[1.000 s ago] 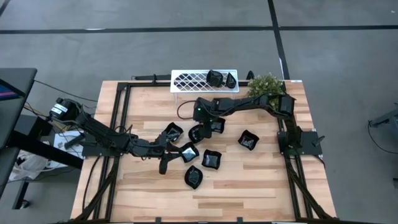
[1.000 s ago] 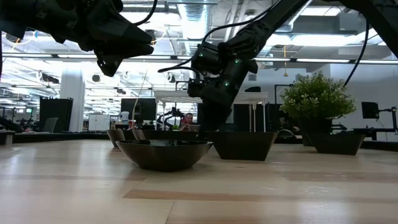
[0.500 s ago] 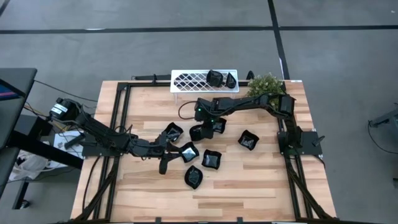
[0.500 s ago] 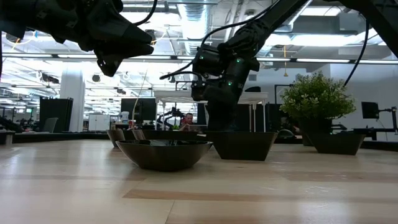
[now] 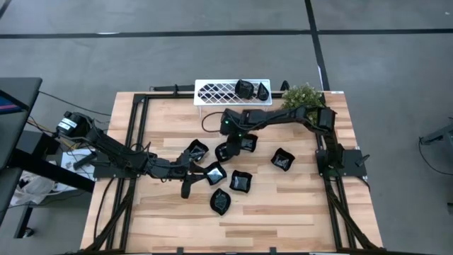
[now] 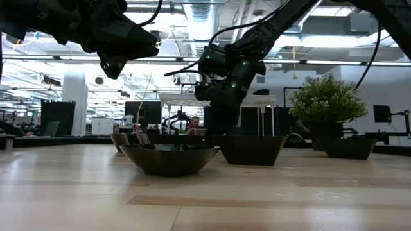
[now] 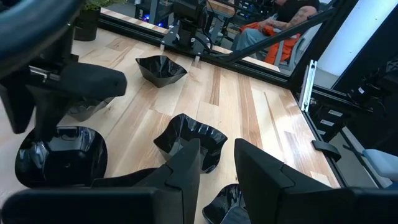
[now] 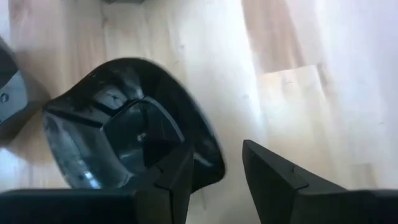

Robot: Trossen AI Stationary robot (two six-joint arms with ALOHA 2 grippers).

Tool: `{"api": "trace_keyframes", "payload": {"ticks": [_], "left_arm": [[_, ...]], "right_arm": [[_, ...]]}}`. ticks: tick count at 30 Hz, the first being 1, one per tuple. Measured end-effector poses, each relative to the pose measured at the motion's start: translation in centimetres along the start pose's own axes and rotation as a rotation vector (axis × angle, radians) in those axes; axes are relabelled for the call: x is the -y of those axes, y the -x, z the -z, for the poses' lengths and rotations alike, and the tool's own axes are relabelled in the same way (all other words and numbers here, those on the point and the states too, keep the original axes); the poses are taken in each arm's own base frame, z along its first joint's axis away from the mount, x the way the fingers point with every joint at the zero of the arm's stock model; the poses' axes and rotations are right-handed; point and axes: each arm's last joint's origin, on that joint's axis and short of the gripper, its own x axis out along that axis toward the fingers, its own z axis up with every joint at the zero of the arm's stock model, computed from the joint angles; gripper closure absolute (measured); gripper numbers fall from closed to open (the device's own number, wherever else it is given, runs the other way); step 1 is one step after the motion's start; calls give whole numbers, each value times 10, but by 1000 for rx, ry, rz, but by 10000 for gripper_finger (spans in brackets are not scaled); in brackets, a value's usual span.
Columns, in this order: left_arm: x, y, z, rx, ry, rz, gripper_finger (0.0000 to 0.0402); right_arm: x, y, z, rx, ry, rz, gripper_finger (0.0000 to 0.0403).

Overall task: Pick & Place Mini shaped plates
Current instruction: Stack the leaf shaped plate on top of the leaf shaped plate on the shelf

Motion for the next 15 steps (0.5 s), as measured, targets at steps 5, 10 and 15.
{"api": "trace_keyframes", "payload": {"ticks": [5, 10, 15], "left_arm": [[0, 0, 0, 0, 0, 0, 300], [0, 0, 0, 0, 0, 0, 300], [0, 0, 0, 0, 0, 0, 300]], "right_arm": [[9, 2, 0, 8, -8, 11, 269], [16, 4, 0, 7, -12, 20, 269], [17, 13, -10, 3, 11, 23, 269]]}}
